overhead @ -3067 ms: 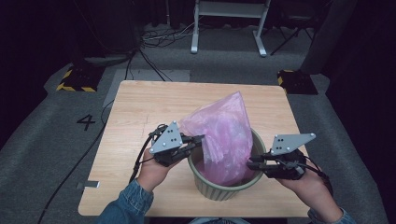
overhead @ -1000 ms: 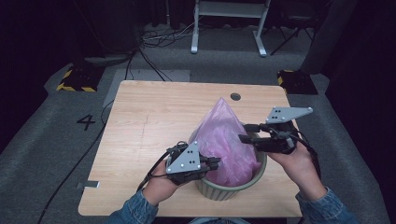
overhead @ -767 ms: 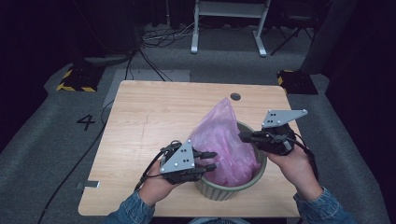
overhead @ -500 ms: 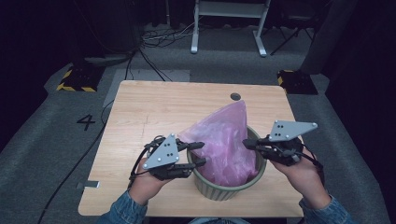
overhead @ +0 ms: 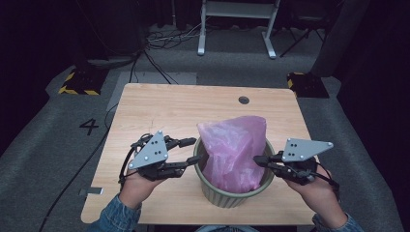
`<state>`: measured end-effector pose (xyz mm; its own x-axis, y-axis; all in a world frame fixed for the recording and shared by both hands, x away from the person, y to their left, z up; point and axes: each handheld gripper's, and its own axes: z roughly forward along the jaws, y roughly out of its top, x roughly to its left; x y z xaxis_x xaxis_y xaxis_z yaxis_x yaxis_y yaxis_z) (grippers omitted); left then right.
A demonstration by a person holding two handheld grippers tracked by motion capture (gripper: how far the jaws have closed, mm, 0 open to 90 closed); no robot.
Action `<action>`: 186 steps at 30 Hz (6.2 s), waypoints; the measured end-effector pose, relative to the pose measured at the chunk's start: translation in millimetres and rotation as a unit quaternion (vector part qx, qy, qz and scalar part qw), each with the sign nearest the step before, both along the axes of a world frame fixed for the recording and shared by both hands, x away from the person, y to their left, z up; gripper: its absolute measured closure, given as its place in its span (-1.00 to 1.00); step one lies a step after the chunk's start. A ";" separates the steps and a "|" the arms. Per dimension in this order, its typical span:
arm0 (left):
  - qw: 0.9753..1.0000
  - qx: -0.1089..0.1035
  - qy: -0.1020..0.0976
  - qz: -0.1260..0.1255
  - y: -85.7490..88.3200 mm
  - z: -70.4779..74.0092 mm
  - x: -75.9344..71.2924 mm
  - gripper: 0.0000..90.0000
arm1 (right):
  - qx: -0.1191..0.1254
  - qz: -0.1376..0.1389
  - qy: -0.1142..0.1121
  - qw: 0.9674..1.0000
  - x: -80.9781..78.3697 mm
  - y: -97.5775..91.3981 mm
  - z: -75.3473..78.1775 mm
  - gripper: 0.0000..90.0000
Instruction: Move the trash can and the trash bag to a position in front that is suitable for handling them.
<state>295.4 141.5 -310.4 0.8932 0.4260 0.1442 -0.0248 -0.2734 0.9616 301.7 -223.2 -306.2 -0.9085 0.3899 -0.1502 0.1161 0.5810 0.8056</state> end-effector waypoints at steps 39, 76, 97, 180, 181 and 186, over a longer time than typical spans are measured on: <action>0.997 0.032 -0.013 -0.065 -96.8 25.0 31.9 0.00 | -0.020 0.048 0.004 0.999 -3.5 26.9 -0.8 1.00; 0.990 0.106 -0.089 -0.037 -113.5 3.0 -1.5 0.64 | 0.051 -0.025 -0.040 0.998 -8.0 3.9 23.2 0.99; 0.993 0.073 -0.015 -0.088 -113.5 20.8 14.0 0.97 | 0.026 0.004 -0.063 0.998 -14.1 10.3 19.0 1.00; 0.998 0.035 0.018 -0.043 -87.1 24.0 27.1 1.00 | 0.041 -0.004 -0.113 0.993 -21.2 -11.7 21.4 1.00; 0.998 0.035 0.016 -0.039 -85.2 23.8 27.2 1.00 | 0.042 -0.004 -0.112 0.993 -20.8 -13.7 21.3 1.00; 0.999 0.035 0.016 -0.018 -69.0 21.0 29.0 1.00 | 0.037 -0.008 -0.102 0.994 -20.2 -21.9 18.2 1.00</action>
<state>324.4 72.5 -289.4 0.9125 0.3832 0.1433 -0.0049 -0.3401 0.9404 281.5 -245.1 -288.0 -0.8557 0.4211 -0.3007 -0.0448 0.5186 0.8539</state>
